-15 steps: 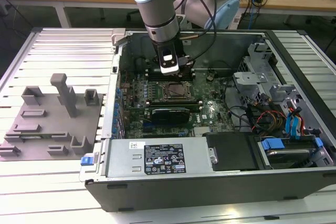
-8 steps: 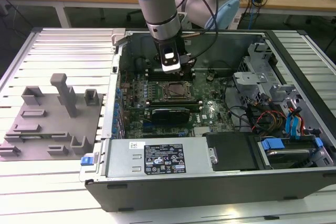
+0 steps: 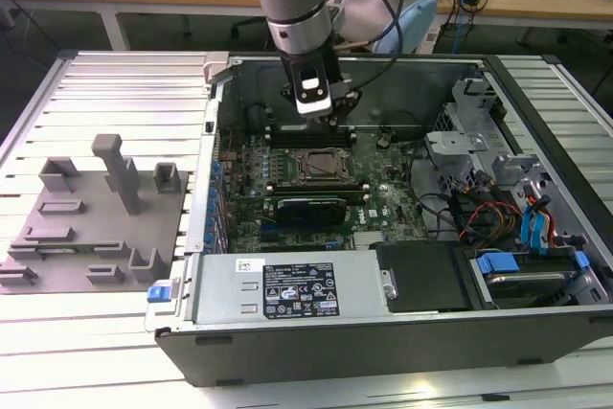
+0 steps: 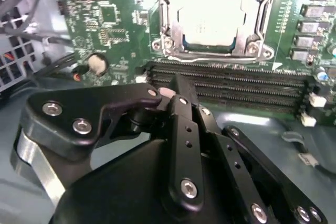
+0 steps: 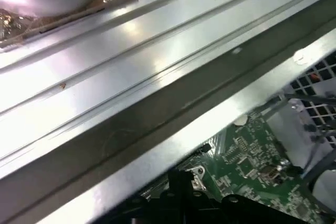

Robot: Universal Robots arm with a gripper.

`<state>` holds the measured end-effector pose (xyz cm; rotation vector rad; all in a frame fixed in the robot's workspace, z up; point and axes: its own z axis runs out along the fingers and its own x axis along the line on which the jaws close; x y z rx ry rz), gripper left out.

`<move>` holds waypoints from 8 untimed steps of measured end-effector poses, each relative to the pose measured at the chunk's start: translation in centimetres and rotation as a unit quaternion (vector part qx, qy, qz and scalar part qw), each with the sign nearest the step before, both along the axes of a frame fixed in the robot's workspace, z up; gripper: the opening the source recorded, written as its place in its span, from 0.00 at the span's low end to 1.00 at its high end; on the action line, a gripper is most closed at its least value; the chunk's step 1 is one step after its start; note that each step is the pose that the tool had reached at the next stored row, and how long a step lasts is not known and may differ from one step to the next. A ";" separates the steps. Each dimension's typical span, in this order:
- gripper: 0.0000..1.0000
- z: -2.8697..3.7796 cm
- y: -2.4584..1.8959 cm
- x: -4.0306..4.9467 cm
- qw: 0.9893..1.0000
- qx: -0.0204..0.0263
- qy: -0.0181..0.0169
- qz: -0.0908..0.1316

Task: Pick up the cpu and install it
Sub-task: 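Install the first cpu locking lever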

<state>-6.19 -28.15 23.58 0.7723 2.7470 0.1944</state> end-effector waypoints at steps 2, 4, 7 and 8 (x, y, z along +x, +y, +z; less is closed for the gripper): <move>0.11 0.34 0.00 0.01 1.000 0.000 0.000 0.000; 0.11 0.36 0.00 0.09 1.000 -0.001 0.004 0.000; 0.11 0.30 0.00 0.60 1.000 -0.004 0.031 0.000; 0.11 0.31 0.00 0.80 0.999 -0.005 0.040 0.000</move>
